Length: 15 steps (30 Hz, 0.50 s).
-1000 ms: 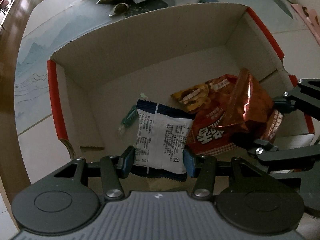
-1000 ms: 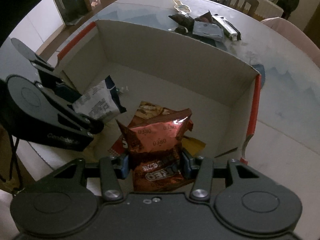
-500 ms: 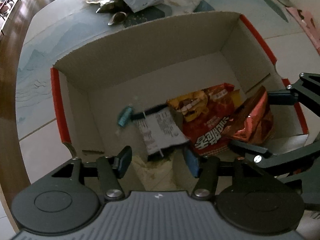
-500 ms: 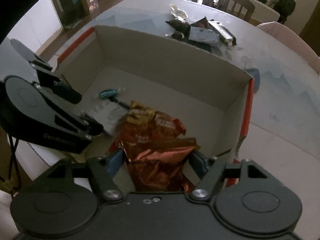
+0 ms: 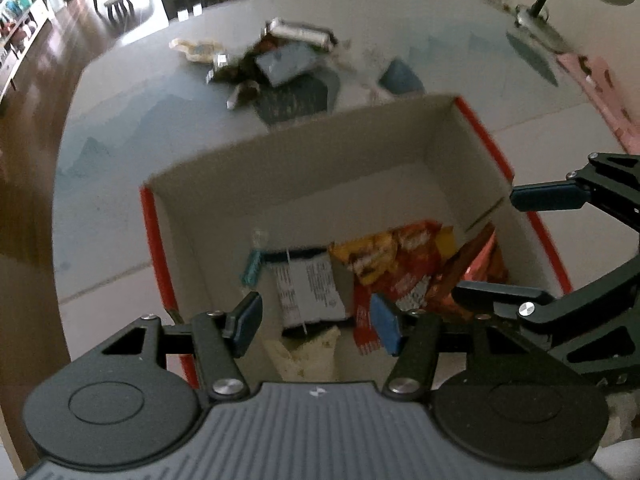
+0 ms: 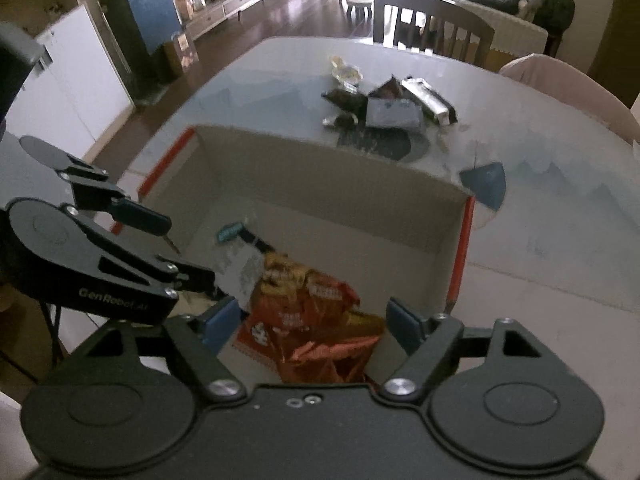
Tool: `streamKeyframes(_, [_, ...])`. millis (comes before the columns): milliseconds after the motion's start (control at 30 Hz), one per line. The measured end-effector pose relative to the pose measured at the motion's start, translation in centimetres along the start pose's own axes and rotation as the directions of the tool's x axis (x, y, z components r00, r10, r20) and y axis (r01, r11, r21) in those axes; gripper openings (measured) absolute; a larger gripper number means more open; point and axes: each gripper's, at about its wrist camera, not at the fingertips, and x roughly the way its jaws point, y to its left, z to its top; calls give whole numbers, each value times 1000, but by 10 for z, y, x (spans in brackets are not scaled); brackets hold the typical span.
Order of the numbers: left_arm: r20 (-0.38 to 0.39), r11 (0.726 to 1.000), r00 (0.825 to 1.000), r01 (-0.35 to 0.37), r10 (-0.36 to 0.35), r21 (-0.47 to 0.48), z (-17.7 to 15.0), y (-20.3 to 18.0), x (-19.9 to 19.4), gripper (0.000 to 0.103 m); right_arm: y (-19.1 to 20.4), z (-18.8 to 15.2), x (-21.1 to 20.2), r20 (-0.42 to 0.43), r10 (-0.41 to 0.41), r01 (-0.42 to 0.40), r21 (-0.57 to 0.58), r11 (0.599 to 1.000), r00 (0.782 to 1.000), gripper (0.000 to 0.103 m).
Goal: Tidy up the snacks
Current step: 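Move both tools back over the snack pile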
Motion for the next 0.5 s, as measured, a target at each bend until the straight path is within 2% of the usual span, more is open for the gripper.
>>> streamKeyframes(67, [32,1000,999,9,-9,-2,4,2,-9,59,-3,6,-8,26,9,-9,2,1000,1000,84])
streamKeyframes(200, [104,1000,995,-4,4,6,15,4,-28,66,-10,22,-22,77,14,-14,-2,1000,997,88])
streamKeyframes(333, [153,1000,988,-13,11,9,28,6,-40,67,-20,41,-33,120,15,-14,-5,1000,993,95])
streamKeyframes(400, [174,1000,985,-19,18,5,33,8,-45,72,-26,51,-36,137,24,-25,-1,1000,990,99])
streamKeyframes(500, [210,1000,977,-25,25,-3,45,13,-49,73,-34,64,-38,159,24,-22,-15,1000,987,101])
